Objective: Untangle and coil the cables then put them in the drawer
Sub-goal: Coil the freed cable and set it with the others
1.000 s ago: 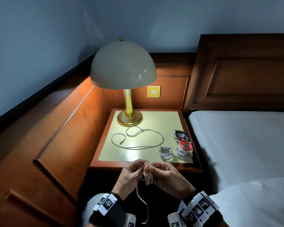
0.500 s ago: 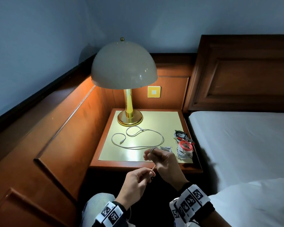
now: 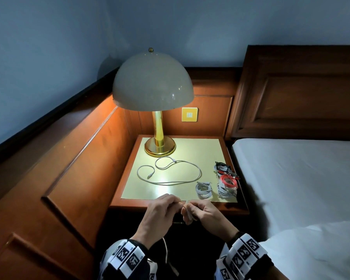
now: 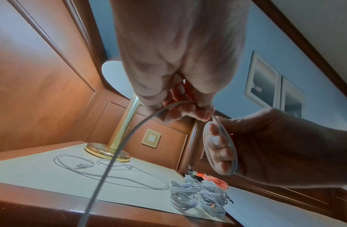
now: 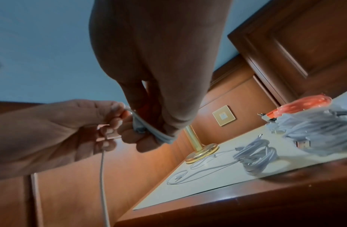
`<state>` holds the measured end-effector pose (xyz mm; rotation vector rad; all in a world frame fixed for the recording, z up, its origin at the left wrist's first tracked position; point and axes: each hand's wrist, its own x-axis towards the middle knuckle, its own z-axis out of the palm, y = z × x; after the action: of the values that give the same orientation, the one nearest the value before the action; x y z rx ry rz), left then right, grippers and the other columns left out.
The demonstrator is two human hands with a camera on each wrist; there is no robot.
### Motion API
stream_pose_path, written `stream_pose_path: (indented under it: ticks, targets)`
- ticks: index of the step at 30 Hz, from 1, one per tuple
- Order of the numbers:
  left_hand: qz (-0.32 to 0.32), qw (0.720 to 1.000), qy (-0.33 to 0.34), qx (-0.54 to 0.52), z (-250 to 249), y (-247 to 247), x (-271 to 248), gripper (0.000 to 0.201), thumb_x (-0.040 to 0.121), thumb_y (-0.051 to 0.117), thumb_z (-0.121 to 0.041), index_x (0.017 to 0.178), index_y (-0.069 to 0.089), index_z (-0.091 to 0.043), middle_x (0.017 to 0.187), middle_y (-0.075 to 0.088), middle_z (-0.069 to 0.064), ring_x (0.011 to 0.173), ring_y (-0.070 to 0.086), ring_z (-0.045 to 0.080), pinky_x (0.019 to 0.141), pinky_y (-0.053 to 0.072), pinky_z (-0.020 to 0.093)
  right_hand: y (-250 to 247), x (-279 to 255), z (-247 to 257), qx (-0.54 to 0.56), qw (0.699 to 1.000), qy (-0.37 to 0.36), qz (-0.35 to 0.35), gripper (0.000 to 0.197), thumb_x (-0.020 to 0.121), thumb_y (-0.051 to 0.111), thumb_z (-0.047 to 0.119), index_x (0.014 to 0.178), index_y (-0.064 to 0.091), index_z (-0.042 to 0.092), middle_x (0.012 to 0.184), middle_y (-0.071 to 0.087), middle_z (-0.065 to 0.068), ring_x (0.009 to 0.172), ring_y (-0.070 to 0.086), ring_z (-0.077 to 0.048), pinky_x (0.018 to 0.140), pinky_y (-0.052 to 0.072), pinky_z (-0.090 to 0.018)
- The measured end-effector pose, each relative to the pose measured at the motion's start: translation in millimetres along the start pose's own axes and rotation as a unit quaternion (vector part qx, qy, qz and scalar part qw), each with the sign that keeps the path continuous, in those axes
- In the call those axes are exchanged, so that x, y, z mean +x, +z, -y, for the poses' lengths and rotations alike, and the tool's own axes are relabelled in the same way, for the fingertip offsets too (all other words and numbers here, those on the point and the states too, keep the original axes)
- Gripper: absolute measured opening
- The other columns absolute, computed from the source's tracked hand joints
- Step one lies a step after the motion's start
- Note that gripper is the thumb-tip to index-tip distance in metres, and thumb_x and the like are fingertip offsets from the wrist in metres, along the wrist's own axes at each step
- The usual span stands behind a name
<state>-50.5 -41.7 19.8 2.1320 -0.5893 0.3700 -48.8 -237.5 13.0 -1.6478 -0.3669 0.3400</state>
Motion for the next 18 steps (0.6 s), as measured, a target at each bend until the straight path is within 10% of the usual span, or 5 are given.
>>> stream_pose_path:
  ticks: [9, 18]
  targets:
    - [0.020, 0.997, -0.037, -0.067, -8.7, -2.7, 10.5, 0.007, 0.091, 0.071, -0.010, 0.087, 0.072, -0.017, 0.083, 0.070, -0.013, 0.079, 0.065, 0.007, 0.074, 0.047, 0.014, 10.3, -8.7, 4.3, 0.245, 0.968, 0.042, 0.033, 0.031, 0.100, 0.049, 0.027, 0.091, 0.063, 0.000, 0.080, 0.055, -0.015, 0.073, 0.053, -0.021, 0.073, 0.048, -0.030]
    - [0.049, 0.988, -0.096, -0.112, -7.9, -3.7, 6.6, 0.009, 0.092, 0.070, -0.013, 0.086, 0.073, -0.019, 0.078, 0.070, -0.008, 0.074, 0.064, 0.009, 0.073, 0.048, 0.018, 6.0, -13.9, 2.4, 0.242, 0.962, 0.049, 0.120, 0.027, 0.106, 0.047, 0.023, 0.106, 0.060, 0.000, 0.084, 0.058, -0.012, 0.076, 0.057, -0.019, 0.077, 0.047, -0.026]
